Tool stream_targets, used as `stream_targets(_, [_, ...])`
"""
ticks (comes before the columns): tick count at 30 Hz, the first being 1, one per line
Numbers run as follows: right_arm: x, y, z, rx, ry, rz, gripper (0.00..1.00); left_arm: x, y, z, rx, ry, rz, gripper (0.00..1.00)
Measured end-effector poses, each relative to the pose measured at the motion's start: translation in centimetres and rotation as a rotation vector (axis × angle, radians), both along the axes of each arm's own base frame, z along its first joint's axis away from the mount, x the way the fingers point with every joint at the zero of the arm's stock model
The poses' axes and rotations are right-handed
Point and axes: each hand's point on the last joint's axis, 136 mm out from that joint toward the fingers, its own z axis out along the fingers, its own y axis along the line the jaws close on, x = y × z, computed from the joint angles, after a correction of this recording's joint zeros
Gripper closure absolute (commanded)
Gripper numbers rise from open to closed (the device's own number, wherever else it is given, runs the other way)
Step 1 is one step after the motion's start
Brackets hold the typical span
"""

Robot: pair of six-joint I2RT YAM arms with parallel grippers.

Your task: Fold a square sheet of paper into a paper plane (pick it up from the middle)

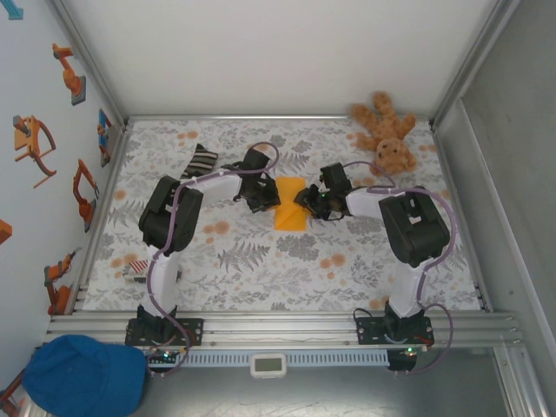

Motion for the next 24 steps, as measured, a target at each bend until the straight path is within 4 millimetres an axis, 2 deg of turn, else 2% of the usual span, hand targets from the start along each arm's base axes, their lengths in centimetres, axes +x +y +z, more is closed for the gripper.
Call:
stream_targets(9, [0.6, 0.7, 0.1, 0.030, -0.012, 0.000, 0.73, 0.0, 0.0, 0.0, 0.000, 0.002, 0.002, 0.91])
stream_targets(17, [1.0, 2.2, 1.3, 0.094, -0.068, 0.035, 0.78, 0.0, 0.0, 0.0, -0.002, 0.003, 0.004, 0.91])
stream_targets(21, [0.7, 2.4, 1.0, 0.098, -0.071, 0.042, 0.81, 0.1, 0.2, 0.0, -0.006, 0.006, 0.006, 0.90])
stream_targets(24, [0.6, 2.4, 0.5, 0.095, -0.064, 0.043, 0.86, 0.1, 0.1, 0.1, -0.015, 0.008, 0.006, 0.85])
